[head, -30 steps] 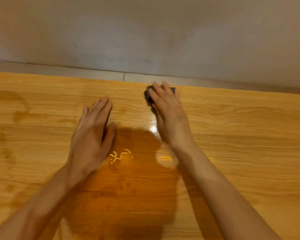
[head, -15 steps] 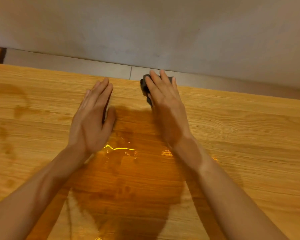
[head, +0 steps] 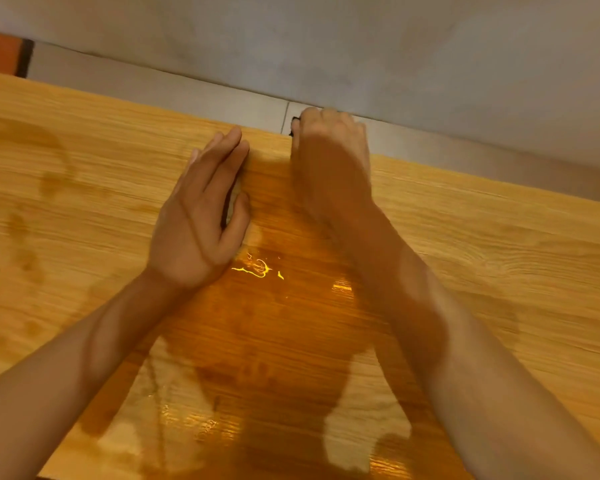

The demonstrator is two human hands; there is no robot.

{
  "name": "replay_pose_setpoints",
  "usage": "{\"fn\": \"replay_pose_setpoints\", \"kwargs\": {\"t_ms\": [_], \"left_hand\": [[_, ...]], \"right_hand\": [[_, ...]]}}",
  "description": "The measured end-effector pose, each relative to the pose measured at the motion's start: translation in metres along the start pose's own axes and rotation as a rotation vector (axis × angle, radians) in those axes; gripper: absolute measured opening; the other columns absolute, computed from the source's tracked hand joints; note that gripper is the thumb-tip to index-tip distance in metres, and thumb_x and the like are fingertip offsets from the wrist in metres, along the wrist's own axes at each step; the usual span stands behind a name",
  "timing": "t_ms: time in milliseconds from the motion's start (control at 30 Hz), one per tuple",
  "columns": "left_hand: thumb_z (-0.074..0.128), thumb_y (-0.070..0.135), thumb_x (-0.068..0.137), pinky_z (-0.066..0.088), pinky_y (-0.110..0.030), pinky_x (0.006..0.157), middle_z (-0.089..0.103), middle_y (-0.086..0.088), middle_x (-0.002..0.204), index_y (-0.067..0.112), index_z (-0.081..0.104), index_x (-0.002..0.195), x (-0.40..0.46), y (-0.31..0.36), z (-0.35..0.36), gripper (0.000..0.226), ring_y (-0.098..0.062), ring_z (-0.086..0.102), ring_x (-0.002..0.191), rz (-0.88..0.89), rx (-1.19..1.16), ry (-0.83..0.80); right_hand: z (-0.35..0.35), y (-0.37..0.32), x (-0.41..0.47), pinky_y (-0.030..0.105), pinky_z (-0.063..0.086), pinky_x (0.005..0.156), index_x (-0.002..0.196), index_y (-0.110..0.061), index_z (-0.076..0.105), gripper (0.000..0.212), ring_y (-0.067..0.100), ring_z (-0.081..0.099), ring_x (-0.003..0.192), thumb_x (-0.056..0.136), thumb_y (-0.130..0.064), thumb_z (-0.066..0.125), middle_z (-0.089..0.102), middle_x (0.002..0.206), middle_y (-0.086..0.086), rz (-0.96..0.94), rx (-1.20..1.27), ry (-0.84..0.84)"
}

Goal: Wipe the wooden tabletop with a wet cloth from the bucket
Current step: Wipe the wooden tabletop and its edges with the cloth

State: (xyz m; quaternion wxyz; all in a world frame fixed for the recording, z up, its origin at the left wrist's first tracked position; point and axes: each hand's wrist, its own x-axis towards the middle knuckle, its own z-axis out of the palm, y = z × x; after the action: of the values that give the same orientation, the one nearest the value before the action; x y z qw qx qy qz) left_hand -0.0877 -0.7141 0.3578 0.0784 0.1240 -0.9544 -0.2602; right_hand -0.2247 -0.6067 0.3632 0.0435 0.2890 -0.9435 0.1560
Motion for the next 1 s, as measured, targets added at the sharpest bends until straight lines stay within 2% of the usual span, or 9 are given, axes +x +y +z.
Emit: {"fn": "replay_pose_setpoints", "kwargs": {"t_ms": [67,167,333,467,600,700,767,867,1000], "left_hand": [[0.042,0.02,0.101,0.02,-0.046,0.126,0.036,-0.012,0.16,-0.002,0.042,0.149,-0.001,0.001,0.0,0.052,-0.024,0.029,0.152,-0.011,0.009,0.001],[0.043,0.019,0.102,0.019,-0.045,0.126,0.036,-0.012,0.16,-0.001,0.042,0.149,-0.002,0.002,0.001,0.051,-0.025,0.029,0.152,0.0,-0.001,0.007],[0.043,0.023,0.101,0.017,-0.04,0.127,0.036,-0.016,0.159,-0.002,0.042,0.149,0.001,-0.004,0.001,0.054,-0.03,0.029,0.151,0.031,0.026,-0.009],[0.041,0.023,0.102,0.015,-0.035,0.127,0.036,-0.017,0.159,-0.002,0.042,0.149,0.001,-0.004,-0.001,0.053,-0.031,0.029,0.151,0.031,0.015,-0.004],[0.042,0.02,0.103,0.017,-0.041,0.127,0.034,-0.017,0.16,-0.003,0.04,0.149,-0.002,-0.002,-0.003,0.051,-0.031,0.028,0.151,0.062,-0.003,0.005],[0.036,0.017,0.105,0.014,-0.039,0.128,0.032,-0.017,0.161,-0.003,0.039,0.15,-0.002,-0.004,-0.001,0.049,-0.029,0.027,0.152,0.05,-0.036,0.017],[0.033,0.016,0.106,0.011,-0.036,0.128,0.031,-0.017,0.161,-0.003,0.038,0.15,-0.003,-0.008,-0.004,0.048,-0.028,0.026,0.152,0.026,-0.067,0.017],[0.034,0.017,0.107,0.01,-0.037,0.128,0.031,-0.015,0.162,-0.001,0.038,0.151,-0.018,-0.024,-0.019,0.048,-0.026,0.026,0.152,-0.011,-0.067,0.03],[0.036,0.019,0.105,0.015,-0.043,0.127,0.03,-0.013,0.163,0.002,0.038,0.152,-0.046,-0.062,-0.048,0.05,-0.023,0.025,0.153,-0.118,-0.029,0.059]], "right_hand": [[0.004,-0.009,0.005,0.031,0.049,0.065,0.085,-0.004,0.072,0.013,0.025,0.064,0.067,0.082,-0.017,0.074,0.07,0.076,0.012,-0.075,0.034,0.04],[-0.016,0.034,-0.007,0.033,0.037,0.068,0.087,-0.01,0.064,0.018,0.03,0.058,0.078,0.097,-0.018,0.05,0.063,0.084,0.01,-0.142,0.098,-0.121],[-0.068,0.136,-0.04,0.044,0.039,0.081,0.094,-0.006,0.062,0.037,0.039,0.054,0.094,0.102,-0.025,0.031,0.063,0.097,0.023,0.18,-0.005,-0.169],[-0.044,0.097,-0.025,0.044,0.036,0.081,0.098,-0.002,0.061,0.042,0.039,0.054,0.096,0.097,-0.023,0.024,0.063,0.102,0.023,0.202,-0.129,-0.142],[-0.008,0.006,-0.006,0.034,0.031,0.087,0.111,-0.011,0.059,0.033,0.026,0.05,0.101,0.104,-0.025,0.03,0.059,0.109,0.009,0.049,0.087,-0.156],[-0.017,0.018,-0.018,0.031,0.034,0.094,0.125,-0.013,0.056,0.034,0.022,0.05,0.108,0.104,-0.029,0.034,0.057,0.119,0.005,-0.11,0.206,-0.144],[-0.034,0.058,-0.034,0.03,0.036,0.097,0.131,-0.013,0.053,0.036,0.023,0.049,0.113,0.105,-0.029,0.034,0.056,0.126,0.005,-0.074,0.177,-0.131],[-0.049,0.092,-0.047,0.025,0.032,0.09,0.124,-0.012,0.057,0.035,0.028,0.048,0.109,0.105,-0.027,0.031,0.056,0.118,0.011,0.107,0.117,-0.098],[-0.03,0.058,-0.023,0.043,0.037,0.085,0.105,-0.005,0.061,0.042,0.038,0.051,0.097,0.101,-0.026,0.026,0.06,0.105,0.021,0.194,-0.031,-0.105]]}}
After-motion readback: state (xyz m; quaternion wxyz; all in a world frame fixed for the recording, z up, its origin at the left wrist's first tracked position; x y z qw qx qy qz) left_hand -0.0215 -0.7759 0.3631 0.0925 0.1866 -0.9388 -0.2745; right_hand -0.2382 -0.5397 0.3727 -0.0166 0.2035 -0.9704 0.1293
